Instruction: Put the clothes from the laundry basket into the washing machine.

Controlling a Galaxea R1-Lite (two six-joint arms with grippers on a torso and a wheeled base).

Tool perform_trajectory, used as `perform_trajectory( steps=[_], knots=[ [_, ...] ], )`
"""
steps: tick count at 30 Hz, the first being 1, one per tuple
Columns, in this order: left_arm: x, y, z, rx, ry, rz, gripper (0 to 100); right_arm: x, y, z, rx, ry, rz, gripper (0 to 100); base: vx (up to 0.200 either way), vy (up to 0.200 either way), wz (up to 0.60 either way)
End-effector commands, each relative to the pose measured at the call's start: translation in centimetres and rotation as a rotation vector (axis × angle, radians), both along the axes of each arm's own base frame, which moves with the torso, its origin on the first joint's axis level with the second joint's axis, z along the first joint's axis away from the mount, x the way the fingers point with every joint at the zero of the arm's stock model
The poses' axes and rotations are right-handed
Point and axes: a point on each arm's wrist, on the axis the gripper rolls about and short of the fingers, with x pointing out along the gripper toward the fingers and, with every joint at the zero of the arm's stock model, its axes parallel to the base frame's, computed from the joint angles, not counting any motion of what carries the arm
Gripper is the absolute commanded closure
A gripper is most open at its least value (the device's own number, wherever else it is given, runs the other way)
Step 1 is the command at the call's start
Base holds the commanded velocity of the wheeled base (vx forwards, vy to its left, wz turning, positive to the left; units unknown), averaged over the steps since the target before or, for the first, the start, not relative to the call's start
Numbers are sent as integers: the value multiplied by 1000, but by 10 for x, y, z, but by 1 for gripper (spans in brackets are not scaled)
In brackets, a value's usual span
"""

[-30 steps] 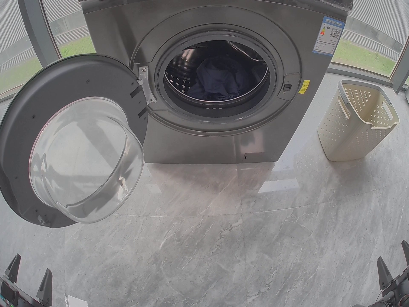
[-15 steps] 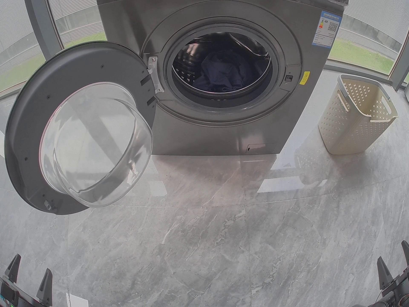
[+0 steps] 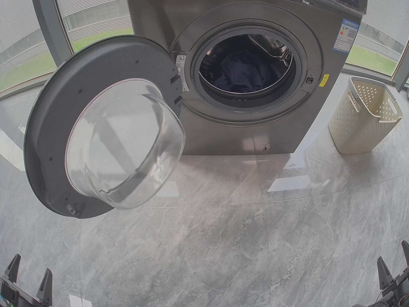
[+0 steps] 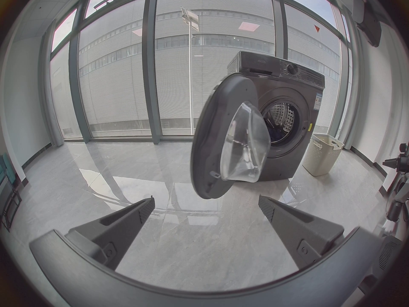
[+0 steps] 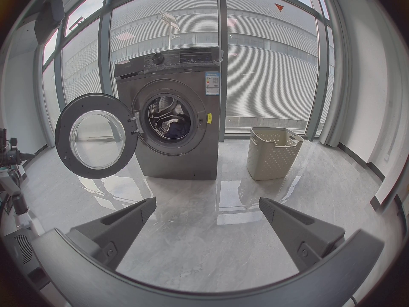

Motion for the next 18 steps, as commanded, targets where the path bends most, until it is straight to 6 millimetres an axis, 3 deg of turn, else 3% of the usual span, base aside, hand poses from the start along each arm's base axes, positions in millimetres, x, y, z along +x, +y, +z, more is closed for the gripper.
perform_trajectory(
  steps=[1, 9, 18],
  knots=[
    [1, 0, -5, 1, 8, 1, 0, 0, 0, -5, 0, 5, 0, 0, 0, 0, 0],
    [1, 0, -5, -2, 8, -1, 0, 0, 0, -5, 0, 5, 0, 0, 0, 0, 0],
    [1, 0, -5, 4, 10, -4, 0, 0, 0, -5, 0, 5, 0, 0, 0, 200, 0]
  ],
)
